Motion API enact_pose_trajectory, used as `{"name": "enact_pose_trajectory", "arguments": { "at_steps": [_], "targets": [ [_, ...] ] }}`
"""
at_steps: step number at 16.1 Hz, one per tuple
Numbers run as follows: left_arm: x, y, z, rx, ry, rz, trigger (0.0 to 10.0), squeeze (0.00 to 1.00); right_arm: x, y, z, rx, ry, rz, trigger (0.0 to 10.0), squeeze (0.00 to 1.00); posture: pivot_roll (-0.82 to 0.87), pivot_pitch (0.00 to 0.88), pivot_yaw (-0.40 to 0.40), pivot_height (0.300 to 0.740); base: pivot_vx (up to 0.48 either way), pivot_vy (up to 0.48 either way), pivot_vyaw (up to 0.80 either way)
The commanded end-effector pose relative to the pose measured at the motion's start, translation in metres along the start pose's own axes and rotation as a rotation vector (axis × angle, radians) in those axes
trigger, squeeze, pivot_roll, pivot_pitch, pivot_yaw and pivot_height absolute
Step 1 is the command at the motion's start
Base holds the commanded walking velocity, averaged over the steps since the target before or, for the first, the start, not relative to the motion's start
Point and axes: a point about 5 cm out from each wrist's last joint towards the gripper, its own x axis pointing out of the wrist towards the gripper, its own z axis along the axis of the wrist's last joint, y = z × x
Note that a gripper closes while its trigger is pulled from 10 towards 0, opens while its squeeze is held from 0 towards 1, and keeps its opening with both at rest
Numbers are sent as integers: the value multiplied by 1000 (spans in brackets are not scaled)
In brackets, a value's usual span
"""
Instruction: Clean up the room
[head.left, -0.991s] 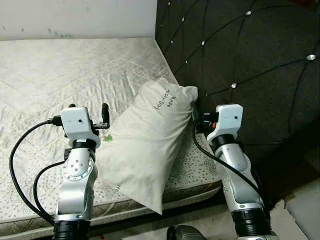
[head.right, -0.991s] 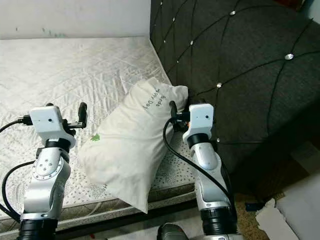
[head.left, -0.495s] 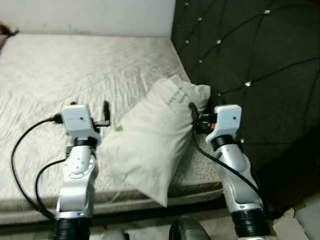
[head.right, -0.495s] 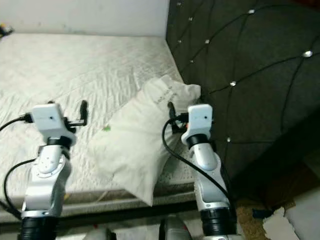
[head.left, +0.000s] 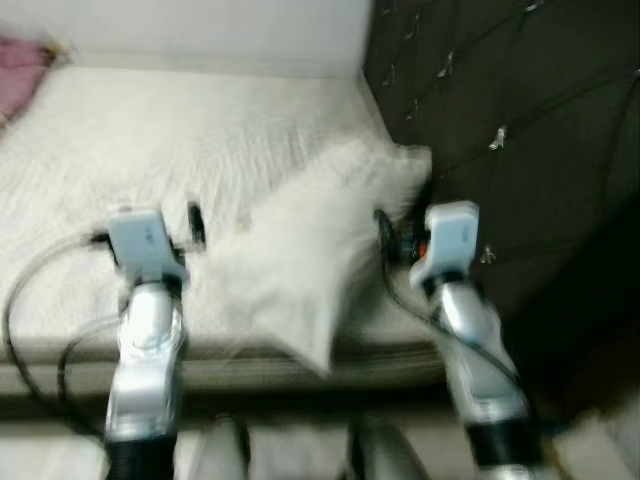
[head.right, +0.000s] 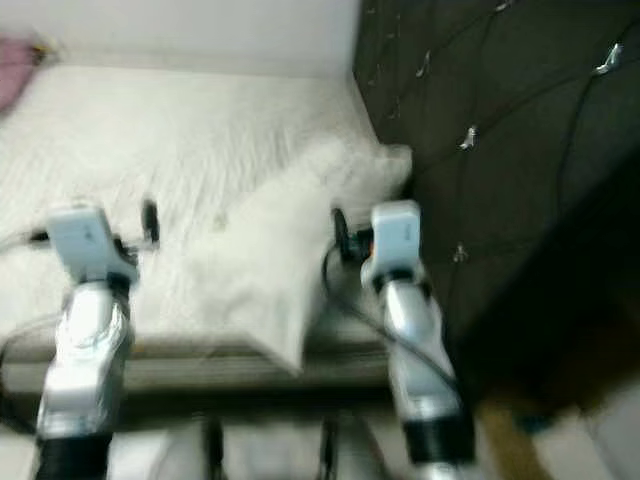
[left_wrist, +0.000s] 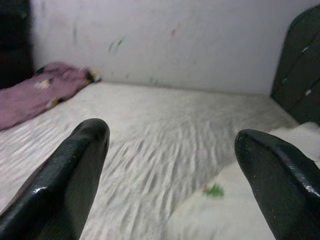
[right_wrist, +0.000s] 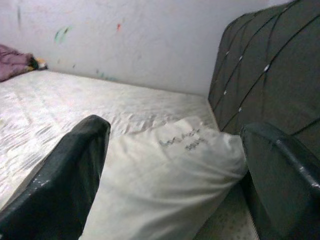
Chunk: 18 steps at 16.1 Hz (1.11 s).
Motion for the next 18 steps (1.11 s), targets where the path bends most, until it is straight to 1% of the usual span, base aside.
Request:
{"name": "enact_pose_trajectory", "arguments": {
  "at_steps": [1, 6, 11, 14, 18],
  "targets": [
    [2, 2, 2, 16, -5, 11, 10000, 0, 1, 1, 0, 7, 6, 4, 10000, 0, 7, 18, -31, 661, 0, 0, 0],
    [0, 1, 2, -2, -3, -6, 10000, 0, 1, 2, 0, 7, 9, 18, 10000, 0, 5, 13, -33, 657, 0, 0, 0],
    [4, -1, 3, -7, -1, -4, 10000, 0, 4, 2, -1, 5, 10, 25, 10000, 0, 9, 19, -34, 588, 0, 0, 0],
    [5, 2, 3, 3, -3, 7, 10000, 0, 5, 3, -1, 8, 11, 32, 10000, 0, 12, 23, -36, 588, 0, 0, 0],
    [3, 1, 4, 3, -17, -7, 10000, 0, 5, 3, -1, 7, 8, 33, 10000, 0, 12, 27, -37, 588, 0, 0, 0]
  ]
}}
